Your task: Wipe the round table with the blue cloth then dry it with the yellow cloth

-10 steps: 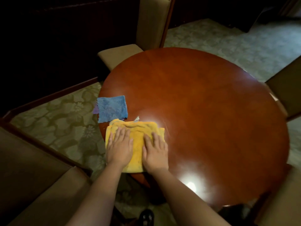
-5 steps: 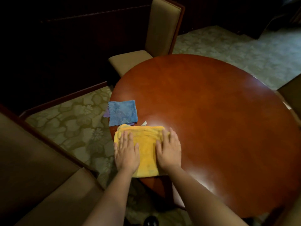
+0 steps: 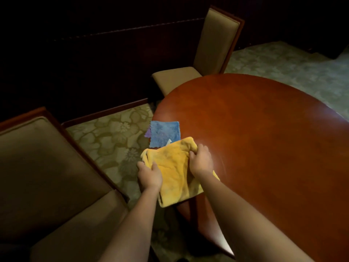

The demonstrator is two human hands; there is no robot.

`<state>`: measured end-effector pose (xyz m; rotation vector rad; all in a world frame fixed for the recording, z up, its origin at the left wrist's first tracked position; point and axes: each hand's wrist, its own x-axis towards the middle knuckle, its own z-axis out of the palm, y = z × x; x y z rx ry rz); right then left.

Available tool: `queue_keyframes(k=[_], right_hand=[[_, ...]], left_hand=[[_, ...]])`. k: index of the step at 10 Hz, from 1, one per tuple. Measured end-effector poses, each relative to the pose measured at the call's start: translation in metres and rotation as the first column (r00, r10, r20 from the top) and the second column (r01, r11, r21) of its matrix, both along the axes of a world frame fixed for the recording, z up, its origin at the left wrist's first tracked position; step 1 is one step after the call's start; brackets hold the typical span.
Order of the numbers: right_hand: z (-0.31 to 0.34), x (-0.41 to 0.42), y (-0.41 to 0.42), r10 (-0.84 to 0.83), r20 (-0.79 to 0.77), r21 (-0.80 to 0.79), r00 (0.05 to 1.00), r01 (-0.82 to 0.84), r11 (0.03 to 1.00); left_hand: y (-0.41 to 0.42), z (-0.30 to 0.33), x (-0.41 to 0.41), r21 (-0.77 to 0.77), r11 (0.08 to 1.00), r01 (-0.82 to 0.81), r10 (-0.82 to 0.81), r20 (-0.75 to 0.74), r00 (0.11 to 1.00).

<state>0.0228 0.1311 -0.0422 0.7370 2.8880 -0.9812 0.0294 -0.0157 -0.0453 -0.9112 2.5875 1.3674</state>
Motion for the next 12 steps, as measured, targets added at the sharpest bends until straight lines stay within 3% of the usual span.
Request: queue_keyframes(k=[1,2,3,4,5,7,8,9,10,12], right_hand=[[-0.004,0.0,-0.003,0.05,0.0,0.121,0.999,-0.05,0.991],[-0.017,0.012,-0.006,0.342,0.086,0.248,0.936,-0.352,0.903],[-0.026,0.017,-0.001,0.474,0.184,0.257,0.861,-0.508,0.822],[-0.032,0.013,0.009,0.508,0.183,0.285,0.842,-0.54,0.792],[-0.039,0.013,0.017,0.547,0.248,0.237,0.8,-0.597,0.766],[-0.041,0.01,0.022,0.562,0.226,0.174,0.796,-0.6,0.781],[-0.033,0.015,0.035,0.622,0.22,0.261,0.752,-0.66,0.705],[-0.029,0.03,0.04,0.627,0.304,0.304,0.718,-0.696,0.65],[-0.026,0.039,0.035,0.578,0.324,0.277,0.749,-0.659,0.699],[0.02,0.046,0.04,0.451,0.14,0.248,0.882,-0.472,0.846]], left_hand=[[-0.005,-0.005,0.007,-0.104,0.994,0.043,-0.027,0.15,0.988],[-0.001,-0.01,0.011,-0.342,0.927,0.156,-0.12,0.123,0.985],[0.002,-0.016,0.012,-0.414,0.901,0.13,-0.198,-0.127,0.972],[0.001,-0.022,0.005,-0.374,0.917,0.134,-0.235,-0.237,0.943],[0.005,-0.037,-0.001,-0.336,0.838,0.43,-0.46,-0.011,0.888],[0.003,-0.044,0.0,-0.268,0.757,0.596,-0.559,0.207,0.803],[0.001,-0.036,-0.002,-0.39,0.69,0.61,-0.549,0.267,0.792],[0.005,-0.029,0.005,-0.539,0.54,0.646,-0.623,0.261,0.738],[0.01,-0.018,0.007,-0.459,0.471,0.753,-0.663,0.379,0.646],[0.009,0.016,0.005,-0.488,0.46,0.742,-0.704,0.309,0.64]])
